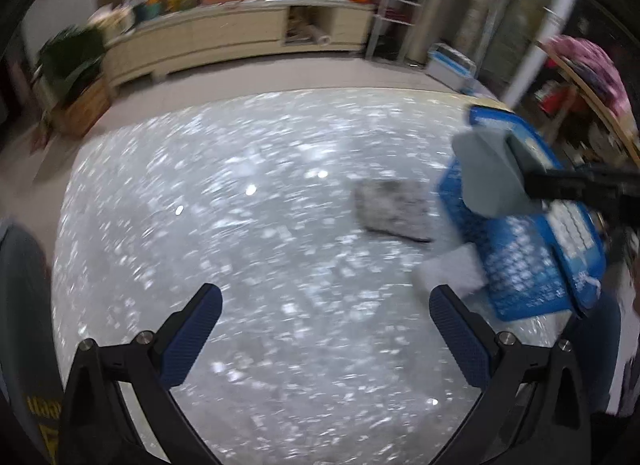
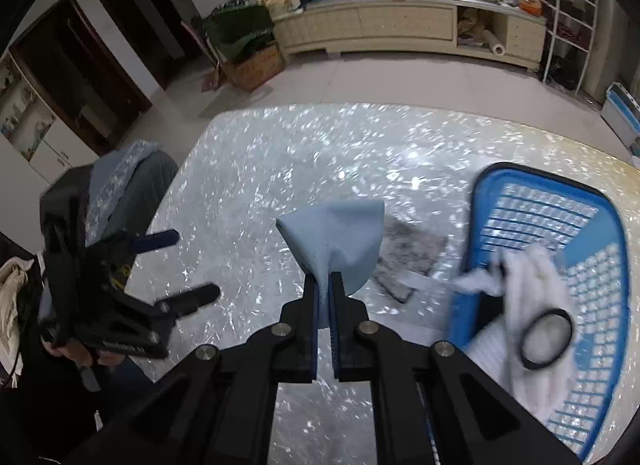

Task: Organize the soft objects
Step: 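Carry the light blue cloth with the right gripper into the basket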

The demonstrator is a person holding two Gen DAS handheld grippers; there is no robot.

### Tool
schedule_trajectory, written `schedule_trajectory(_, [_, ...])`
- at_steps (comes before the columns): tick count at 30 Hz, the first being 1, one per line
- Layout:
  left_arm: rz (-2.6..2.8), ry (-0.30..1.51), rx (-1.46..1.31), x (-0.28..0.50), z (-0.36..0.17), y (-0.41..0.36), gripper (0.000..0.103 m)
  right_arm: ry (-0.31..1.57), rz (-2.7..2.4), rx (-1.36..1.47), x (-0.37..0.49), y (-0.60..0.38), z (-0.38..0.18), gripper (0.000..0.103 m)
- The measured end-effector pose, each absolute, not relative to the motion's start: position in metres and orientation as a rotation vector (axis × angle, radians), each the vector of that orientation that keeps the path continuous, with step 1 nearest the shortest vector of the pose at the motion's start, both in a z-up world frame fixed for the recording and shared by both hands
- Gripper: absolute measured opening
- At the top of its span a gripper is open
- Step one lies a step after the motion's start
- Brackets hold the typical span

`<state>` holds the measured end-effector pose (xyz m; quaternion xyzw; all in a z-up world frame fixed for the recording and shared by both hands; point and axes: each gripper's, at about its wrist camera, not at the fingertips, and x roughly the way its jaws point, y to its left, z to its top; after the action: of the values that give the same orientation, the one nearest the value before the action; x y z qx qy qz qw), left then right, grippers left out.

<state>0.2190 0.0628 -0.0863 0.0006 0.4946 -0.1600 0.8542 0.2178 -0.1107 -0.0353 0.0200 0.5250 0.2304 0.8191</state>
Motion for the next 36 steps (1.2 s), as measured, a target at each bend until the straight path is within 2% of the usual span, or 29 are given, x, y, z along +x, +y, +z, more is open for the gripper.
schedule_trajectory(7, [-0.556,0.993,0.212,0.208,-0.099,-0.011,0.103,1.055,0.436,0.094,0.202,-0.173,-0.006,0.004])
schedule_trajectory(17, [-0.768,0.965,0.436,0.222,-0.129,-0.065,0.103,1.016,0.316,0.153,0.188,-0.247,0.003,0.005])
schedule_trajectory(36, [-1.011,0.930,0.706,0.250,-0.197,-0.126,0.103,1.083,0.247,0.031,0.193,-0.249,-0.025,0.005])
